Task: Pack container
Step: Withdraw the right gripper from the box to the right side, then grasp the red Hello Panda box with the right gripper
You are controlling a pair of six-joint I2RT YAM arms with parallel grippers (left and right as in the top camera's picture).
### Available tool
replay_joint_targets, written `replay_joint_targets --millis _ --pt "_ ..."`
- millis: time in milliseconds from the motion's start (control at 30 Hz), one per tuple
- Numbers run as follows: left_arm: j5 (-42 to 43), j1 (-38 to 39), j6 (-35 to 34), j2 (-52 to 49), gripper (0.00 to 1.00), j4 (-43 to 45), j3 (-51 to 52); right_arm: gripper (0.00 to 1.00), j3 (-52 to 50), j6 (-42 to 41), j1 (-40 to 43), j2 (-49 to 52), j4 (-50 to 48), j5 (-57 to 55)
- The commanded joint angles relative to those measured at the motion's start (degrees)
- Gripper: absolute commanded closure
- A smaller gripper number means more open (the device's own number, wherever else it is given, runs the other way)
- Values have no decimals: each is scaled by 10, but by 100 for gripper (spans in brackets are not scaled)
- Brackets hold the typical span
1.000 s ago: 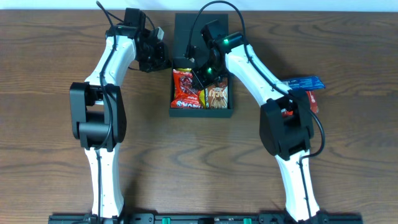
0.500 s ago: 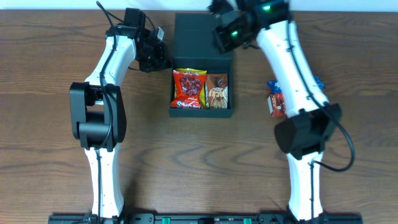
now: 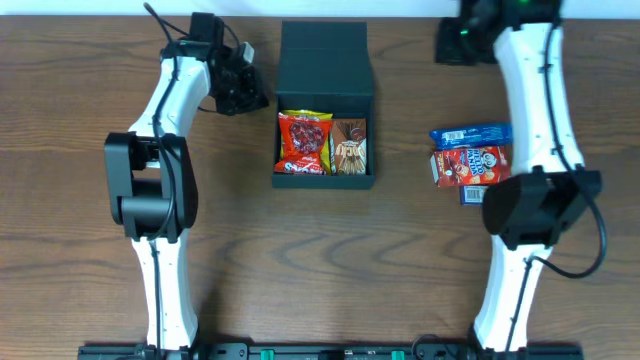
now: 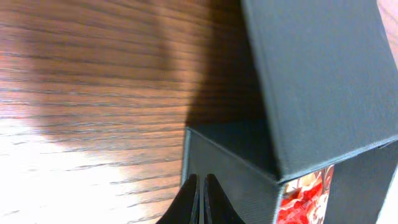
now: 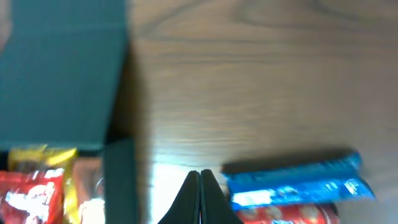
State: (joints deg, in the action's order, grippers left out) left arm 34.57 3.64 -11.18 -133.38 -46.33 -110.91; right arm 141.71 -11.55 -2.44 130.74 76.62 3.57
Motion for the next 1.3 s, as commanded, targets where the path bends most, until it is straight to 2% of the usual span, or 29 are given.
replay_joint_targets --millis 0,300,433,467,567,633,733,800,1000,1167,1267 --pt "8 -11 -9 15 94 -1 1 98 -7 -94 23 -12 7 -33" --pt "6 -22 -9 21 94 10 1 98 -78 -216 60 -11 62 -56" --pt "6 -22 -8 21 94 13 1 98 -104 -246 69 -11 104 -122" --pt "6 -22 -8 21 94 14 1 99 -106 -228 74 -11 110 -135" --pt "6 -23 -6 21 94 14 1 98 -106 -83 92 -11 113 -137" --pt "6 -23 -6 21 94 14 1 98 -106 -16 100 -11 129 -140" --pt "6 -24 -6 21 94 14 1 98 -106 49 107 -11 184 -174" --pt "3 -24 -6 21 94 16 1 99 -107 36 108 -14 203 -177" --pt "-4 -21 -9 21 94 13 1 98 -120 87 151 -66 197 -76" --pt "-4 -21 -13 21 94 13 1 99 -267 99 231 -153 139 -52" --pt "-4 -21 -13 21 94 19 1 99 -361 104 244 -184 97 -47"
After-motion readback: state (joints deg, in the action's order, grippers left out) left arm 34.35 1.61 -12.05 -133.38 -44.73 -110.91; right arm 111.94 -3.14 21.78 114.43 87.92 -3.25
